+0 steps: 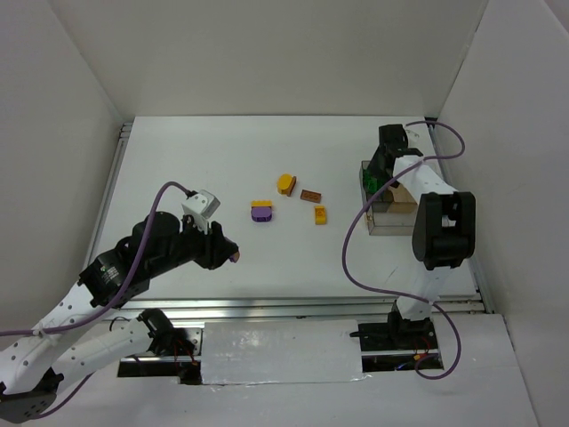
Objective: Sort the legos into containers by color
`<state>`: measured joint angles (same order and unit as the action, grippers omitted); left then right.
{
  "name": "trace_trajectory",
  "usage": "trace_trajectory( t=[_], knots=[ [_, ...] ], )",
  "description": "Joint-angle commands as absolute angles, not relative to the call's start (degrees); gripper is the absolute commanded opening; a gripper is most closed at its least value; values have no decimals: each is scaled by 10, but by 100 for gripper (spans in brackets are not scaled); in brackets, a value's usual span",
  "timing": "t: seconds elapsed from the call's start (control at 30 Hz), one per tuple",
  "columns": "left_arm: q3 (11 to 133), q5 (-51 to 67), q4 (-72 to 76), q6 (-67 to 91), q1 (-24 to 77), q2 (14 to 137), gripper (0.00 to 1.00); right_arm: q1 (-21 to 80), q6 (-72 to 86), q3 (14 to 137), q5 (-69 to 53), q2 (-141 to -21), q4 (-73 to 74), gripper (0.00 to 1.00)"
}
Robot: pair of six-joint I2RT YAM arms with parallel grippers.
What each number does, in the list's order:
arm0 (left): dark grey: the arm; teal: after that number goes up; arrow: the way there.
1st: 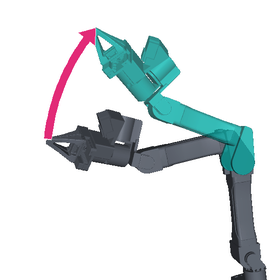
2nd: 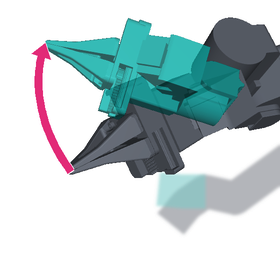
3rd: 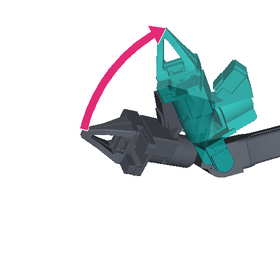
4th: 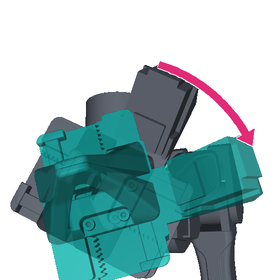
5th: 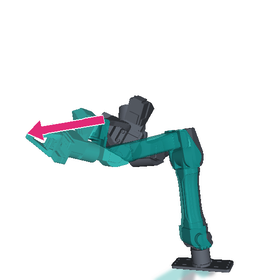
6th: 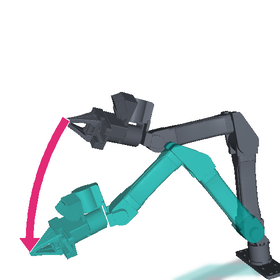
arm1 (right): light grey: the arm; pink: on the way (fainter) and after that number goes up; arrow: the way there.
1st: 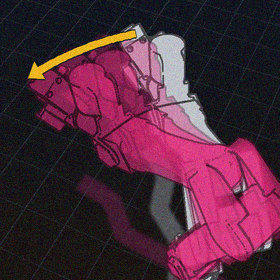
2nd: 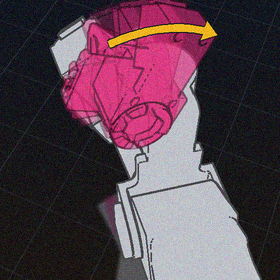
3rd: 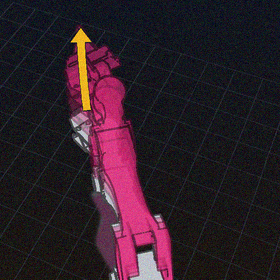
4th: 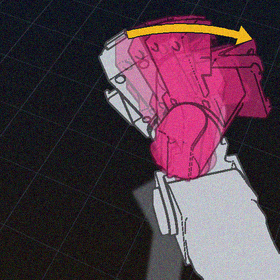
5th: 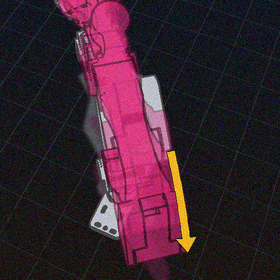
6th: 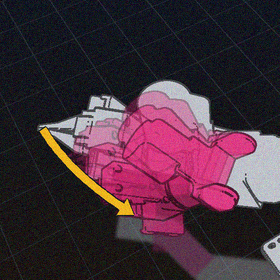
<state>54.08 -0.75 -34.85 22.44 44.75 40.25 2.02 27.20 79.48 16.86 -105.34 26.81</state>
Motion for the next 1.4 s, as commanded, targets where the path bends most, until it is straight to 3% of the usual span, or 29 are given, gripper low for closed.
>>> trace_trajectory(
  t=[0.0,0.1,0.23,0.4,0.5,0.53,0.87,1.13,1.37],
  knots=[
    [553,-4,-327,219,443,399,2,29,279,808,174,-1000,279,63],
    [563,20,-299,237,439,397,0,54,260,757,103,-918,260,62],
    [567,109,-203,291,438,395,0,94,224,634,-350,-734,114,62],
    [598,198,-114,350,434,415,0,243,259,562,-397,-611,91,64],
    [615,229,-79,373,434,428,0,272,397,460,-510,-531,-118,73],
    [620,237,-74,381,433,432,0,286,421,445,-521,-520,-192,76],
    [596,303,-5,425,434,463,0,419,376,480,-498,-501,-169,77],
    [590,307,-4,424,434,474,0,450,378,513,-483,-533,-177,76],
    [573,338,33,432,434,483,0,465,369,542,-472,-570,-172,61]
  ],
)
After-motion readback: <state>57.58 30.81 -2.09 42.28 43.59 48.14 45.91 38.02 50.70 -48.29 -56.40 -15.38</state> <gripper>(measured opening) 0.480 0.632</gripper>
